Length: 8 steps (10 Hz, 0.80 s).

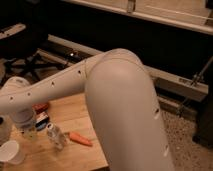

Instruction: Knock the bottle over

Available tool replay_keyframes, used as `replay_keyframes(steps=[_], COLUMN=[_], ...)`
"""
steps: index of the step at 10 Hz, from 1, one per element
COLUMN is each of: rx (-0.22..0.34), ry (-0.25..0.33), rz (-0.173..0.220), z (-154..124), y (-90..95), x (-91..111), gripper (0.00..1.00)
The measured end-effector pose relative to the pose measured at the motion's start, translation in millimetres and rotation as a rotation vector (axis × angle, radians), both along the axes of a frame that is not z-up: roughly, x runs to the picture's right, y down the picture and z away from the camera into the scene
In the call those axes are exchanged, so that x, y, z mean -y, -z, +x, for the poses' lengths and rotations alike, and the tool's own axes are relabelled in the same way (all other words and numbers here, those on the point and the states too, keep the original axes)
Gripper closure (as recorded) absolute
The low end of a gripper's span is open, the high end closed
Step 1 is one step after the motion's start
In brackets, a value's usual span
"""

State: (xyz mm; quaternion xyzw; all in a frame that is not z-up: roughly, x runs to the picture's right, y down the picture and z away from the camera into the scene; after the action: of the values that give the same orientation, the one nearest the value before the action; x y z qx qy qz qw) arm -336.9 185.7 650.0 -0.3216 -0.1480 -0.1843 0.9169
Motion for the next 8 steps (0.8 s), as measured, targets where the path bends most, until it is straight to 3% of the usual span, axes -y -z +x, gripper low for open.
replay_keyframes(steps=[5,8], rx=[-0.066,-0.06], ry=[0.047,0.075], rz=[0.142,0.211], z=[68,114], y=[9.0,-9.6], x=[18,48], gripper=[0.4,0.4])
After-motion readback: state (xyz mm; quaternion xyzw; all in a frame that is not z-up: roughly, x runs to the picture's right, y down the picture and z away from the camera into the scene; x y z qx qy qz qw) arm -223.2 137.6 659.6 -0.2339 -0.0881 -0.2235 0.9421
